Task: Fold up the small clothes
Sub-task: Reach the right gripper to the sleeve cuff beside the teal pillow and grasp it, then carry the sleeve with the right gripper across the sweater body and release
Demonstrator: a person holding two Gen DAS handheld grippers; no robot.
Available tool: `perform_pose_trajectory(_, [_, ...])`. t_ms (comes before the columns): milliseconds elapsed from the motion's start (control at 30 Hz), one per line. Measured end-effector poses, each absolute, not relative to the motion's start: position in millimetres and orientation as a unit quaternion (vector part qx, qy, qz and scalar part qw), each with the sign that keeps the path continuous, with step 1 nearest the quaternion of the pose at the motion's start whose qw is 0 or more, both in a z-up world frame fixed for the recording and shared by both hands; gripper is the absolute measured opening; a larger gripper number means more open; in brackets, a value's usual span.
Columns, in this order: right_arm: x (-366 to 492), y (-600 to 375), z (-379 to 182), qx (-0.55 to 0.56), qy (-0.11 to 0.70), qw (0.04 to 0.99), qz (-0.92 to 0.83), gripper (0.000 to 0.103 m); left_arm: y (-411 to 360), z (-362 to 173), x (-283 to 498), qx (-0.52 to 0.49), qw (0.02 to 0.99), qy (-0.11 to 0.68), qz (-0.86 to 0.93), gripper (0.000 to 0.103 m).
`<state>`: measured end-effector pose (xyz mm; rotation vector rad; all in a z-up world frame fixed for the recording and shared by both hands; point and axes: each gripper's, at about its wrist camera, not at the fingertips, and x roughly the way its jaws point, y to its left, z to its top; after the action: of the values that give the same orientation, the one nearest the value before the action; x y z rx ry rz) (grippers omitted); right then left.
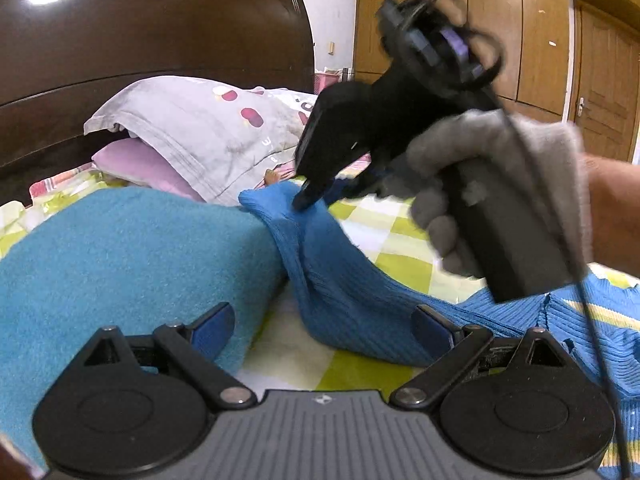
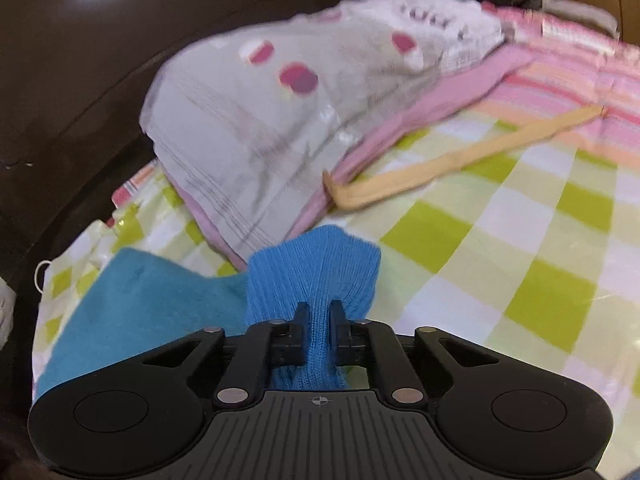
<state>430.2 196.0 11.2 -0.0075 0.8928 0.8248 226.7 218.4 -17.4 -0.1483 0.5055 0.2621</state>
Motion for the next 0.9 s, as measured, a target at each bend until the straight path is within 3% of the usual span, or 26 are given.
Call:
perform_pose_trajectory(500, [340.3,-11.3,142.1,0.130,0.281,0.911,0.274,0.007,192.4,0.6,212.2,-0.065,0.972,0.205,0.089,0.100])
perform_pose_trajectory(733, [278.8,-113.5,154.6,0.183,0.236,0.936,0.187,0.007,161.9,6.2,203.9,-0.035,0.979,0.194,0.052,0.101])
perform_pose_trajectory(900, [242.2,-162.6,116.5,0.170,0.247,0.948,0.110,0.008,135.4,3.6,202.5,0.006,0.981,0.195,0.021,0.101])
